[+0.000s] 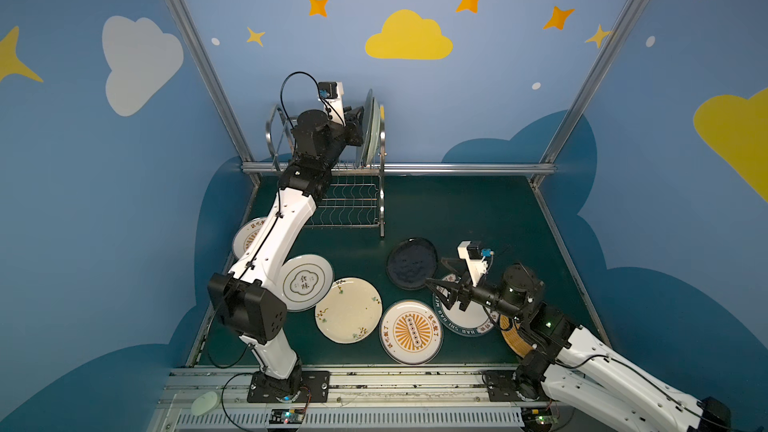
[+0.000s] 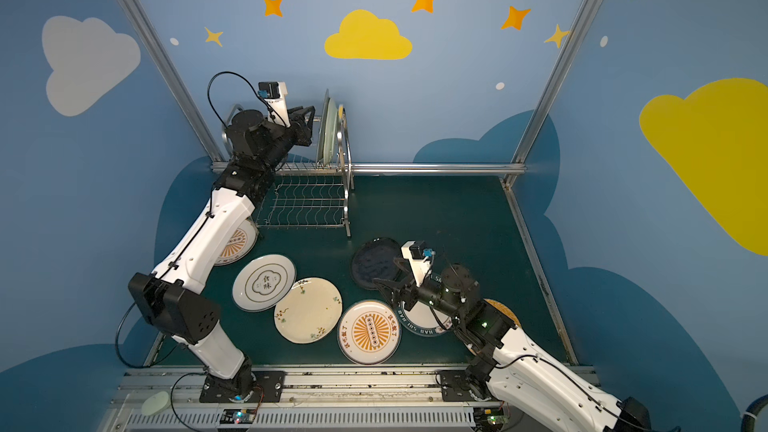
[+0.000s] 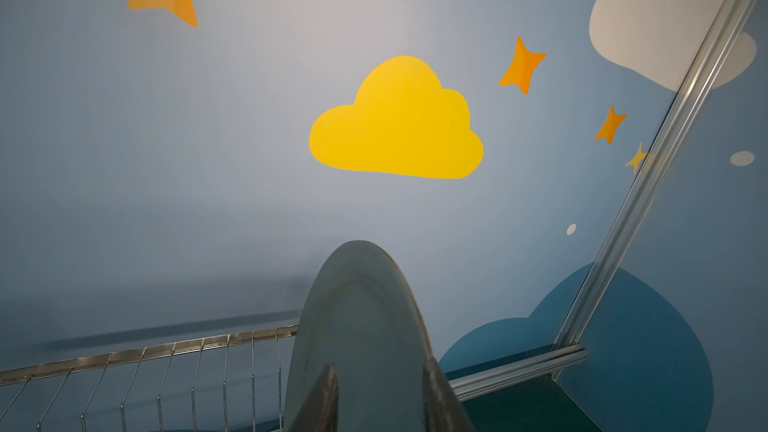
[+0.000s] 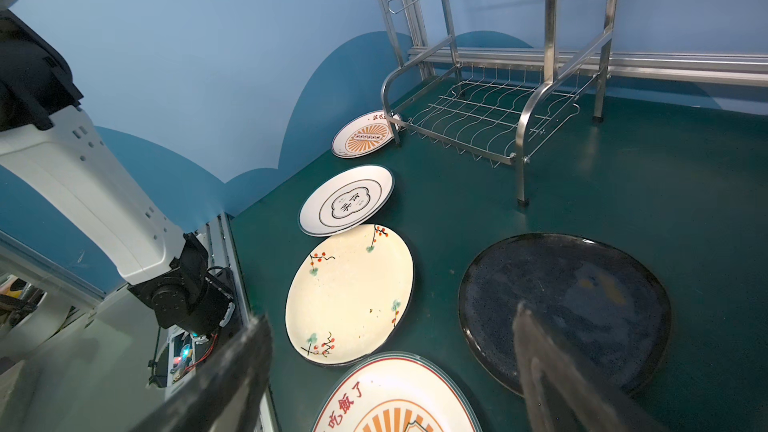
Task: Load the plates into the dish rack
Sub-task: 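Lower the pale green plate into the top rack slots beside the sunflower plate, then open and withdraw the left gripper while the right gripper moves toward the bamboo mat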
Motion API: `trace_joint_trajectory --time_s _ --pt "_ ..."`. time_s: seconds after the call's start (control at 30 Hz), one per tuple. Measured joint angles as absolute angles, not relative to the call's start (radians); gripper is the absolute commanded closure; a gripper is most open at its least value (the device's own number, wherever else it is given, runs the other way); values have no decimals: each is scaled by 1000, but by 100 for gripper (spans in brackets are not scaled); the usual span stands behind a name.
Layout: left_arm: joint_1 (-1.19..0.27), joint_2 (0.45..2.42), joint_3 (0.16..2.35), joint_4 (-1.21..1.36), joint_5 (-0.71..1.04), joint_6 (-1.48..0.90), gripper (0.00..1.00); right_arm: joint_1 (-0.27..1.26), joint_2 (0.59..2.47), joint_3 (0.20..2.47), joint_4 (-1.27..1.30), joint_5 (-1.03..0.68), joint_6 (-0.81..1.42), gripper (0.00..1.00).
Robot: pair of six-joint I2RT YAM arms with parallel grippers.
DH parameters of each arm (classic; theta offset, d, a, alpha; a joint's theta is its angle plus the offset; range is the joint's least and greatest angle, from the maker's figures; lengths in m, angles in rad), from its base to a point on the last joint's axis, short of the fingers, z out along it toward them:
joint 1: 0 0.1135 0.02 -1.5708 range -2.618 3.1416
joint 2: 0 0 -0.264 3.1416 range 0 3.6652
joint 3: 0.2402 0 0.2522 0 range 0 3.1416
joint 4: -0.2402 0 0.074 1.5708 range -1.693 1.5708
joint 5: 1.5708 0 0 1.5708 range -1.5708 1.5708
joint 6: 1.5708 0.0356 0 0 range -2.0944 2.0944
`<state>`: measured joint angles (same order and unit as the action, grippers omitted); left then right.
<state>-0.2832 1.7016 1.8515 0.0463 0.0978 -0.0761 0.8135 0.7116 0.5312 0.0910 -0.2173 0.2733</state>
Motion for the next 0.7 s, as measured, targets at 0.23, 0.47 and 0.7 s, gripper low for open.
trace_joint_trajectory --time_s 0.23,0.47,0.7 --pt "-281 1645 1845 18 113 -143 55 813 703 531 91 -205 277 11" --pt "-280 1498 1755 28 135 -241 39 813 672 521 92 -156 277 10" --pt "-280 1330 1520 86 157 -349 22 813 633 517 79 -91 283 8"
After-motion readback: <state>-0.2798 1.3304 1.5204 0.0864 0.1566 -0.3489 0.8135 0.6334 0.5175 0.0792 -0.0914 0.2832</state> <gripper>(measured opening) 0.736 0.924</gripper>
